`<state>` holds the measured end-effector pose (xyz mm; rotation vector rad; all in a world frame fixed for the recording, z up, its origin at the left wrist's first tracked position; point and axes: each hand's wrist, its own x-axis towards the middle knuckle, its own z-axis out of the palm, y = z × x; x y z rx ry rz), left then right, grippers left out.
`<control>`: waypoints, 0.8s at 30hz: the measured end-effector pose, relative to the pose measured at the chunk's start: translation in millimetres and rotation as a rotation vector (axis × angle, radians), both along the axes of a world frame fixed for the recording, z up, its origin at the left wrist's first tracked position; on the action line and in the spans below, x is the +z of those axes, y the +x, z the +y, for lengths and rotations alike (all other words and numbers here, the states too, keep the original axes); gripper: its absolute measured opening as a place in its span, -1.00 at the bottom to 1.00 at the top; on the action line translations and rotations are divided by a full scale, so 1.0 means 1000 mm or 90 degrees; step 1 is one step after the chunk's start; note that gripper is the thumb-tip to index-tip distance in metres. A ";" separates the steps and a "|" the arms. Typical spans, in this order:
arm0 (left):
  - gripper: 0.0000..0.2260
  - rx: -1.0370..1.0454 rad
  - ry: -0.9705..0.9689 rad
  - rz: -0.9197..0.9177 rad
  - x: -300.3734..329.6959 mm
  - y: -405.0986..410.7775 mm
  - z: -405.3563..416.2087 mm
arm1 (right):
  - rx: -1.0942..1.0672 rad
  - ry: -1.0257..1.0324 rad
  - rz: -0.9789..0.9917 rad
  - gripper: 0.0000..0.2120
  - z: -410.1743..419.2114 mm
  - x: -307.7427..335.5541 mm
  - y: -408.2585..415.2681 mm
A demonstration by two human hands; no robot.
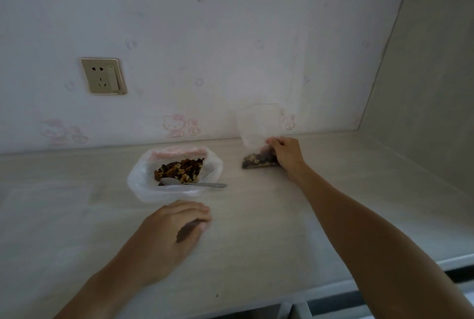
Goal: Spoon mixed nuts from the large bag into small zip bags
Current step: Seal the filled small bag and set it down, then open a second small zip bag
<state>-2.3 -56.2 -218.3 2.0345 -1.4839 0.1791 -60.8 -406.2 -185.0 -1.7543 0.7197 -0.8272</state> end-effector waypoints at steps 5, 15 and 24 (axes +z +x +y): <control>-0.79 0.002 0.005 0.010 0.003 -0.002 0.001 | -0.078 -0.002 0.051 -0.72 -0.001 0.016 -0.002; -0.85 0.006 -0.088 0.158 0.018 -0.011 0.011 | 0.133 -0.340 0.036 -0.91 0.132 0.041 -0.049; -0.85 0.245 -0.223 0.129 0.053 0.032 0.108 | 0.480 -0.676 0.109 -0.84 0.236 0.009 -0.034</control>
